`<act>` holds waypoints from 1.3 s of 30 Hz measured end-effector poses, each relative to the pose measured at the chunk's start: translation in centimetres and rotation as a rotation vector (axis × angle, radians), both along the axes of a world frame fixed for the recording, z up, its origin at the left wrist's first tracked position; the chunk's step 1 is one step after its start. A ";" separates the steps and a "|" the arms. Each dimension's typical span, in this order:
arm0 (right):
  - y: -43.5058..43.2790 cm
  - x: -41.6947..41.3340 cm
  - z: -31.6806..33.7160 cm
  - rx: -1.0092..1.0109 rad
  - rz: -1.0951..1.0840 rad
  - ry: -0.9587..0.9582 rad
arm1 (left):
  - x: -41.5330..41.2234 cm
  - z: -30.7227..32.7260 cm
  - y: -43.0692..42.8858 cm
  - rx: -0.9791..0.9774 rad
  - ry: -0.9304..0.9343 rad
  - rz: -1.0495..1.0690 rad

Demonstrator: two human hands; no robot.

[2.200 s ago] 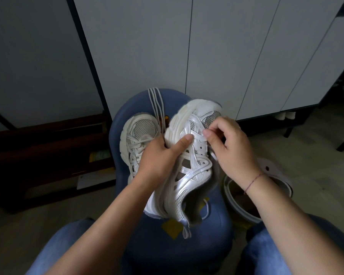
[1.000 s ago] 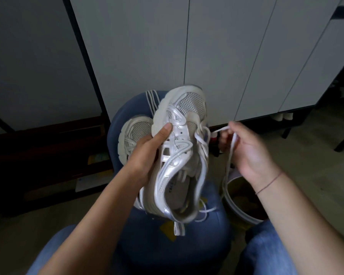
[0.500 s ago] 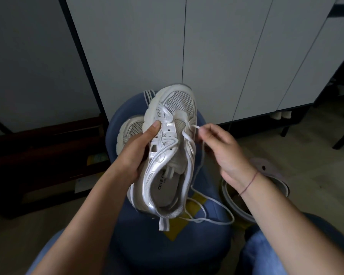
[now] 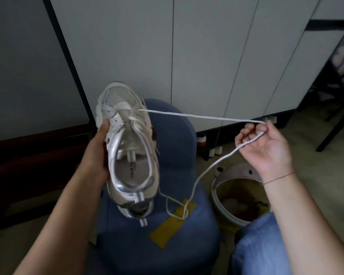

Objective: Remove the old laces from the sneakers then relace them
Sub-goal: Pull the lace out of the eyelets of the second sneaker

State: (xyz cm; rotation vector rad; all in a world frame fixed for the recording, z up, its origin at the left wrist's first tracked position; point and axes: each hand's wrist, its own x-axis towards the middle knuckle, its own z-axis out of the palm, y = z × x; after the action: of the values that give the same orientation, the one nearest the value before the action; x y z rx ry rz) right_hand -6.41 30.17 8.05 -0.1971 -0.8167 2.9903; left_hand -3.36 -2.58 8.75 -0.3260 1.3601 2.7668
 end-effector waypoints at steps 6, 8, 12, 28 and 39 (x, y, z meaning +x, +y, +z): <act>3.0 -0.7 -0.6 -0.144 -0.131 -0.051 | -0.3 -0.3 -0.8 -0.001 0.062 0.075; 3.9 -0.7 -0.7 -0.203 -0.177 -0.064 | -0.2 -0.2 -1.1 -0.008 0.069 0.101; 6.1 -0.8 -1.7 -0.332 -0.255 -0.092 | 0.1 -0.1 -1.4 -0.001 0.087 0.123; 9.8 -0.7 -4.2 -0.393 -0.451 -0.215 | 1.0 -0.3 -2.1 -0.019 0.096 0.086; 11.4 -1.3 -6.3 -0.431 -0.476 -0.269 | 0.4 -0.9 -2.7 -0.032 0.063 0.129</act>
State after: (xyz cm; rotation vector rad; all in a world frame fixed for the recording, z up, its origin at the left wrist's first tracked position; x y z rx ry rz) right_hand -7.71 41.53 1.80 -0.7053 -0.0885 2.6594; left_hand -2.92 -5.32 7.81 -0.3425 1.4481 2.8851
